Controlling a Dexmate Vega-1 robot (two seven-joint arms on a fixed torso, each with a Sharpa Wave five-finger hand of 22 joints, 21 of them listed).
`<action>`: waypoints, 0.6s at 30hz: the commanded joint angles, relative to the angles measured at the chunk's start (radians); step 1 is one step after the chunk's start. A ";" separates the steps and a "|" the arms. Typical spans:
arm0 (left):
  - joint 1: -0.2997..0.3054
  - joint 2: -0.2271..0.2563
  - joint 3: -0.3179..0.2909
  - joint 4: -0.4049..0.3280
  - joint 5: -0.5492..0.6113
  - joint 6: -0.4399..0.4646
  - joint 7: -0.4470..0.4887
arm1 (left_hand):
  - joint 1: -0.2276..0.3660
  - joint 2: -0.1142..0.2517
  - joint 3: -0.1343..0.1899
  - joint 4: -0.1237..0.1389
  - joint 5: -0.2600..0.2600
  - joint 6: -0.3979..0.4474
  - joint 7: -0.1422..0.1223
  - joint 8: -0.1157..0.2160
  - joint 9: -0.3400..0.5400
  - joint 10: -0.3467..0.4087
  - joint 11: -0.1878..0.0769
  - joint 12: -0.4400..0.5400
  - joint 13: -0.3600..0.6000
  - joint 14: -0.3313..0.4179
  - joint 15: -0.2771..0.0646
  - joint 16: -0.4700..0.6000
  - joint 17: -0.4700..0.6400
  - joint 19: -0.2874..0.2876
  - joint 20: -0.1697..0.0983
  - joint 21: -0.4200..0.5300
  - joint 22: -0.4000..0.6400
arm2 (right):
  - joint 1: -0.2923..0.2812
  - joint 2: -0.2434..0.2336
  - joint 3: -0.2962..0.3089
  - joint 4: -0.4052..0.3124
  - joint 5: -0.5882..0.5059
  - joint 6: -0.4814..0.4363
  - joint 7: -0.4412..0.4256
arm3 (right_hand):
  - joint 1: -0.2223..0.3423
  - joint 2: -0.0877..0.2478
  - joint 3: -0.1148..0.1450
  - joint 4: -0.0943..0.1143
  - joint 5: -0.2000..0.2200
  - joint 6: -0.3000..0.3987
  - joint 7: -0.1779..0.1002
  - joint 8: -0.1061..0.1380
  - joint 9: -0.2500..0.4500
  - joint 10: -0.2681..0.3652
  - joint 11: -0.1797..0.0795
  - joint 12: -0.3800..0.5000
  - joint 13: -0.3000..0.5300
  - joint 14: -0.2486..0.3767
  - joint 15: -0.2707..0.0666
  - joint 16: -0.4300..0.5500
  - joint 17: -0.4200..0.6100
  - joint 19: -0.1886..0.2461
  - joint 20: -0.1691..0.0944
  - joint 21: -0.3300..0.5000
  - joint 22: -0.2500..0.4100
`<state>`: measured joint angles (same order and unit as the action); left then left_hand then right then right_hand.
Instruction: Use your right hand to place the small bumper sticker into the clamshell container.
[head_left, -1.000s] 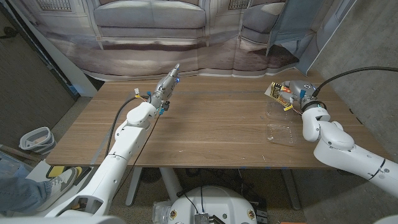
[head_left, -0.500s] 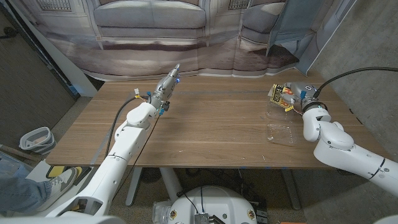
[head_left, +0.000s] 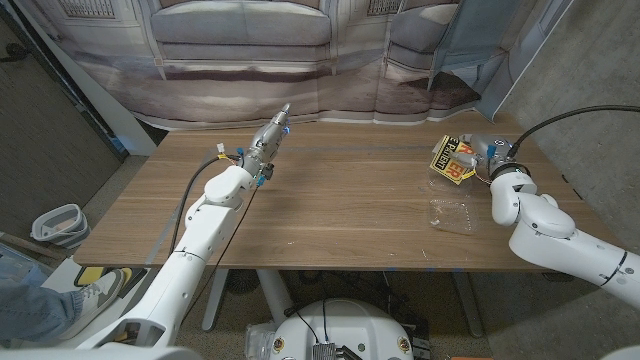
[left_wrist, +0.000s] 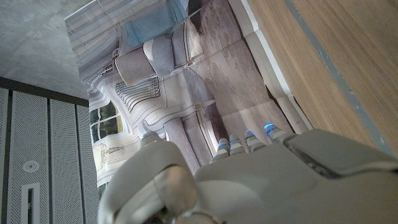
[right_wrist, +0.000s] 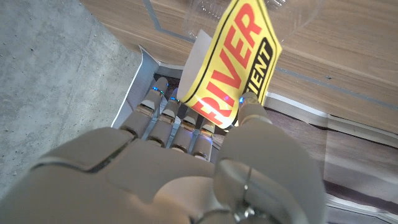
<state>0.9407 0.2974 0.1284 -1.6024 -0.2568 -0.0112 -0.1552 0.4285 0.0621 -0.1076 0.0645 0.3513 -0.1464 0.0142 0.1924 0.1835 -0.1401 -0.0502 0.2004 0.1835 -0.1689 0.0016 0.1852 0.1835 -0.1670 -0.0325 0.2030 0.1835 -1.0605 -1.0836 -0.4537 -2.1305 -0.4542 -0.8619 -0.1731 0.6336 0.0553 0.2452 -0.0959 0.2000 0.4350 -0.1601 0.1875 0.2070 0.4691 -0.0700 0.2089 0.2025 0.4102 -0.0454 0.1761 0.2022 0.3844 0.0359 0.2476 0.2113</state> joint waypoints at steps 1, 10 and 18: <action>0.005 -0.004 0.005 -0.007 0.004 0.000 0.008 | 0.009 0.003 -0.009 0.001 -0.003 0.005 0.001 0.004 0.003 -0.002 0.002 0.001 0.003 -0.001 0.003 0.006 0.004 -0.063 -0.021 0.003 0.004 | -0.005 -0.031 0.021 -0.014 0.056 -0.002 0.015 | -0.024 -0.007 -0.011 0.006 0.002 -0.028 0.005 -0.003 0.003 -0.030 0.009 -0.004 0.005 -0.044 -0.012 -0.004 0.005 -0.018 0.009 -0.007 0.005; 0.009 -0.004 0.005 -0.013 0.004 0.004 0.014 | 0.010 0.004 -0.011 0.001 -0.003 0.006 0.000 0.004 0.003 -0.002 0.003 0.001 0.003 0.000 0.003 0.006 0.004 -0.062 -0.021 0.003 0.004 | 0.006 -0.038 0.011 -0.009 0.071 -0.003 0.010 | -0.042 -0.013 -0.019 0.010 0.008 -0.058 0.014 -0.002 0.002 -0.075 0.023 -0.011 0.005 -0.098 -0.001 -0.004 0.003 -0.046 0.018 -0.018 0.004; 0.008 -0.001 0.005 -0.022 0.008 0.011 0.015 | 0.011 0.005 -0.012 0.001 -0.003 0.006 0.001 0.004 0.003 -0.003 0.002 0.001 0.003 0.000 0.003 0.006 0.004 -0.062 -0.021 0.004 0.004 | 0.038 -0.039 -0.018 0.002 0.077 -0.012 0.034 | -0.046 -0.018 -0.022 0.008 0.013 -0.077 0.021 -0.002 0.001 -0.102 0.032 -0.013 0.005 -0.133 0.018 -0.004 0.000 -0.066 0.033 -0.026 0.002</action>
<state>0.9473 0.2945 0.1329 -1.6151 -0.2520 -0.0072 -0.1431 0.4324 0.0661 -0.1103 0.0672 0.3513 -0.1464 0.0142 0.1924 0.1835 -0.1400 -0.0501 0.2004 0.1835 -0.1689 0.0017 0.1852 0.1836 -0.1670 -0.0325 0.2030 0.1835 -1.0535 -1.1173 -0.4430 -2.1391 -0.3924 -0.8638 -0.1608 0.5950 0.0372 0.2261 -0.0851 0.2042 0.3654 -0.1406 0.1875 0.2069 0.3758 -0.0379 0.1973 0.2024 0.2849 -0.0324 0.1761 0.1997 0.3271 0.0646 0.2283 0.2113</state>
